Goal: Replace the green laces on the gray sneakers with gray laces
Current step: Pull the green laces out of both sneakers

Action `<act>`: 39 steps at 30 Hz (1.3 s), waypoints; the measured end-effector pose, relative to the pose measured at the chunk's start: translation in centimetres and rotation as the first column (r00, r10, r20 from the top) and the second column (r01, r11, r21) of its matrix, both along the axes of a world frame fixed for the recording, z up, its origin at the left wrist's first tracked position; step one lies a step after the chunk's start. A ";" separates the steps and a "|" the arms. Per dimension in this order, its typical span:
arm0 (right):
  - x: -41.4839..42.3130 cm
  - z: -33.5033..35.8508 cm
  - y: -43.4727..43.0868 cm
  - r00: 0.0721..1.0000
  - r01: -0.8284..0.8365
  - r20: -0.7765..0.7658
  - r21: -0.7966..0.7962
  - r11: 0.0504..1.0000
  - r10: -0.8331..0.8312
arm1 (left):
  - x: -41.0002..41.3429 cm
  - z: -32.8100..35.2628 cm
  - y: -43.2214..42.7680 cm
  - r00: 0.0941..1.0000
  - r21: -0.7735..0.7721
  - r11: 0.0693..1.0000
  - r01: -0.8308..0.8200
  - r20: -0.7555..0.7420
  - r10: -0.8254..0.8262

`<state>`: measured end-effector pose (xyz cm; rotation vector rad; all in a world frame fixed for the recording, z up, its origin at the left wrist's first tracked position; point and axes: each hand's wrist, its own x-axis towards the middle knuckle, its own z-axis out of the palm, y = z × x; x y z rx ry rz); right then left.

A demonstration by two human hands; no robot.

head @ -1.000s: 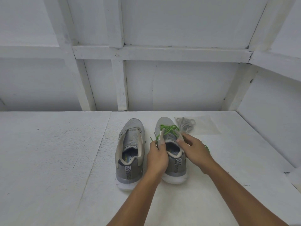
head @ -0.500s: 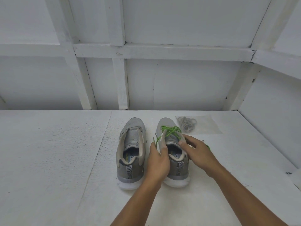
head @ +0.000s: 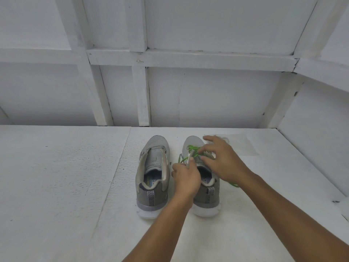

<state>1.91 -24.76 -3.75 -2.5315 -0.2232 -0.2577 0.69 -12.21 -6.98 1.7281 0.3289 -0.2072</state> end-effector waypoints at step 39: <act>1.8 0.2 2.3 0.994 -0.084 0.026 -0.433 0.898 0.106 | -0.4 -0.6 0.0 0.984 -0.136 0.978 -0.157 0.064 0.167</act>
